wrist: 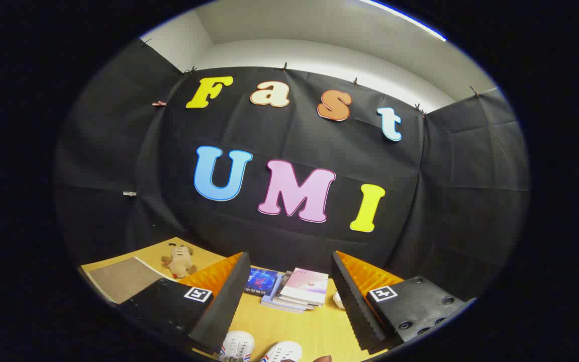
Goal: Open the storage box then place both shoes into the box .Put the left shoe in first, then the right shoe, with the right side of both shoes facing outward in a uniform manner.
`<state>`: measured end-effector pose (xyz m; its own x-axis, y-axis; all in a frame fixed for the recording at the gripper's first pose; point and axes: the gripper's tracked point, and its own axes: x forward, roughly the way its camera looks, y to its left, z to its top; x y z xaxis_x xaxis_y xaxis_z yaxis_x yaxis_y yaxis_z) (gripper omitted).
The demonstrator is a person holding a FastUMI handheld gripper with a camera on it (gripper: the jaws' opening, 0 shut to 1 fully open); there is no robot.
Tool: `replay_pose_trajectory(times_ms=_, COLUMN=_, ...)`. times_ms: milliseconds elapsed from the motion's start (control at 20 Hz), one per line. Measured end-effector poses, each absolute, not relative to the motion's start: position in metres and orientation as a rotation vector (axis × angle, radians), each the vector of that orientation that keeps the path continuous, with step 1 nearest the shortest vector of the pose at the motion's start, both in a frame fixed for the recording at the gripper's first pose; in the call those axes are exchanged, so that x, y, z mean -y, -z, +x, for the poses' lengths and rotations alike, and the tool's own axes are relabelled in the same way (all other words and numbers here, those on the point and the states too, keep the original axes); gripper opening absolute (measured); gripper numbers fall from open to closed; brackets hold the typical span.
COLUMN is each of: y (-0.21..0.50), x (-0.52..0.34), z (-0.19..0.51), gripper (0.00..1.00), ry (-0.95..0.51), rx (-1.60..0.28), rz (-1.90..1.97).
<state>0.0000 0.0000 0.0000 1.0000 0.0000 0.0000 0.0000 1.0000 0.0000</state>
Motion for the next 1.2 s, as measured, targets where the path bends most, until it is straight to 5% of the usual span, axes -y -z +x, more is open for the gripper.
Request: replay_pose_trajectory(times_ms=1200, y=0.029, x=-0.028, z=0.007, gripper=0.97, ry=-0.104, rx=-0.083, rz=-0.003)
